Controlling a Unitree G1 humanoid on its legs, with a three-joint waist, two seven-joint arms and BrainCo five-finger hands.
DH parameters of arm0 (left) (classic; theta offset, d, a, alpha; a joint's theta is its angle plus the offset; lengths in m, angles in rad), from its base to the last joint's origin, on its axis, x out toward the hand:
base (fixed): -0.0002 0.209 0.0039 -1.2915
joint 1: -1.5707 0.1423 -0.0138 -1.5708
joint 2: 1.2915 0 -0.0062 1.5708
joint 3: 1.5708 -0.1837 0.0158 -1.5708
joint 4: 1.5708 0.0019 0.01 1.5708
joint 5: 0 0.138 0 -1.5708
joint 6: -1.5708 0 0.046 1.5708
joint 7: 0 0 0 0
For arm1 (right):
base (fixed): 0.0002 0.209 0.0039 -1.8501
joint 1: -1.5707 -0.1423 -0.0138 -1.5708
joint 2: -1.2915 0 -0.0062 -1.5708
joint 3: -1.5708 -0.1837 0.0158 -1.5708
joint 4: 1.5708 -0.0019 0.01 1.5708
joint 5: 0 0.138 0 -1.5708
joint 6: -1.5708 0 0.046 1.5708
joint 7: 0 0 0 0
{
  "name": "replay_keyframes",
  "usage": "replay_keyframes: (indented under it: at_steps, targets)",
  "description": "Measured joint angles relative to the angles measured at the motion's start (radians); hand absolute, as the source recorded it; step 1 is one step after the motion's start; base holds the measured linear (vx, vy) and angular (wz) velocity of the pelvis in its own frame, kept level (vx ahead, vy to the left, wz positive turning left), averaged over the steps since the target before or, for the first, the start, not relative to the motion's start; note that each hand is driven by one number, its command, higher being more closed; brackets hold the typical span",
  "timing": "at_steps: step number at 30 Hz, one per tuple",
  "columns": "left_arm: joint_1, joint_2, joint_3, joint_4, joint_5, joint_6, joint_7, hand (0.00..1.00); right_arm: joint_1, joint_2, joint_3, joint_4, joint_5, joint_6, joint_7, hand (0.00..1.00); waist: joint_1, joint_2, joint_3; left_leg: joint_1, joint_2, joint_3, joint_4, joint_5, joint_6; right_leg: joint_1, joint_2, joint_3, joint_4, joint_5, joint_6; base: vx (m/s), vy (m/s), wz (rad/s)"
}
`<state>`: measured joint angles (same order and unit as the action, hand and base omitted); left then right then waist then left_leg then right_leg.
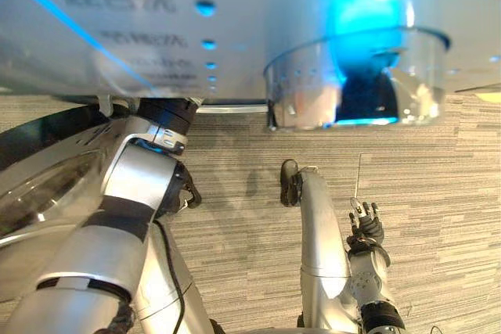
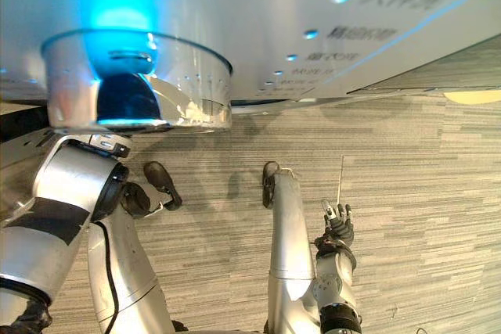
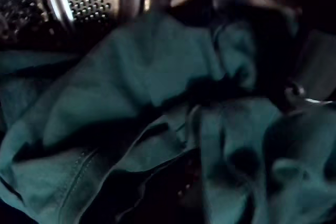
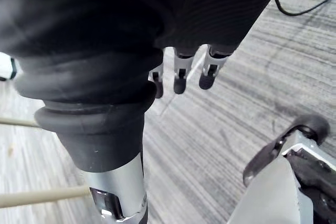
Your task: Pick up the laundry basket with both hands and put the clothes into the washing machine.
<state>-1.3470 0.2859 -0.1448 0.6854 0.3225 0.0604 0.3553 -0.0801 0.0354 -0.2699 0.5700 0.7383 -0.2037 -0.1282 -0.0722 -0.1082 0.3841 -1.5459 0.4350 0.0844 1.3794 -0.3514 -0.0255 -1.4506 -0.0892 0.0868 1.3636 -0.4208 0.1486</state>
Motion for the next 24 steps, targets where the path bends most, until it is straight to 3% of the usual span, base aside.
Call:
replay_keyframes:
  at_steps: [2, 5, 10, 11, 14, 19, 20, 24]
  targets:
    - [0.053, -0.038, 0.072, 0.063, -0.073, 0.001, 0.007, 0.00, 0.000, -0.002, -0.004, 0.027, -0.002, 0.016, 0.000, 0.00, 0.000, 0.001, 0.009, 0.035, -0.002, 0.001, 0.000, -0.003, 0.003, 0.036, -0.003, -0.001, 0.004, -0.014, 0.002, 0.03, -0.029, 0.11]
    - [0.231, -0.088, 0.176, 0.189, -0.285, 0.000, -0.026, 0.00, -0.001, -0.003, -0.005, 0.099, -0.004, 0.035, -0.004, 0.00, -0.003, 0.000, 0.020, 0.167, -0.013, 0.018, -0.026, -0.013, 0.004, 0.153, -0.019, 0.001, -0.011, -0.036, -0.001, 0.06, -0.032, 0.12]
    - [0.485, -0.182, 0.181, 0.234, -0.396, -0.029, -0.110, 0.00, -0.004, -0.008, -0.004, 0.181, -0.054, 0.074, -0.003, 0.00, 0.001, 0.001, 0.019, 0.440, -0.033, 0.074, -0.171, -0.006, -0.009, 0.405, -0.039, -0.007, -0.148, -0.035, -0.007, 0.12, -0.045, 0.09]
    - [0.592, -0.226, 0.181, 0.248, -0.435, -0.031, -0.135, 0.00, -0.003, -0.014, -0.003, 0.206, -0.081, 0.083, -0.004, 0.00, 0.003, 0.001, 0.014, 0.560, -0.039, 0.098, -0.243, 0.002, -0.021, 0.515, -0.047, -0.017, -0.219, -0.024, -0.017, 0.18, -0.036, 0.06]
    - [0.769, -0.271, 0.178, 0.272, -0.512, -0.036, -0.180, 0.00, 0.005, -0.026, 0.019, 0.243, -0.108, 0.098, -0.004, 0.00, 0.002, 0.009, -0.030, 0.716, -0.065, 0.121, -0.369, 0.029, -0.041, 0.667, -0.055, -0.035, -0.343, 0.002, -0.020, 0.18, -0.009, 0.05]
    - [1.124, -0.326, 0.193, 0.282, -0.606, -0.080, -0.259, 0.00, 0.079, -0.023, 0.043, 0.303, -0.188, 0.113, 0.015, 0.00, 0.024, 0.043, -0.158, 1.066, -0.131, 0.185, -0.737, 0.141, -0.062, 1.019, -0.083, -0.104, -0.697, 0.097, -0.028, 0.25, 0.003, 0.20]
    - [1.181, -0.326, 0.198, 0.291, -0.620, -0.093, -0.269, 0.00, 0.113, -0.022, 0.038, 0.324, -0.200, 0.117, 0.027, 0.00, 0.039, 0.050, -0.206, 1.129, -0.157, 0.192, -0.836, 0.183, -0.069, 1.083, -0.092, -0.125, -0.781, 0.124, -0.030, 0.26, -0.033, 0.34]
    - [1.292, -0.318, 0.266, 0.342, -0.584, -0.136, -0.269, 0.00, 0.130, -0.028, -0.073, 0.461, -0.215, 0.121, 0.046, 0.00, 0.037, 0.083, -0.310, 1.305, -0.245, 0.169, -1.182, 0.348, -0.080, 1.261, -0.118, -0.224, -1.021, 0.199, -0.030, 0.21, -0.037, 0.54]
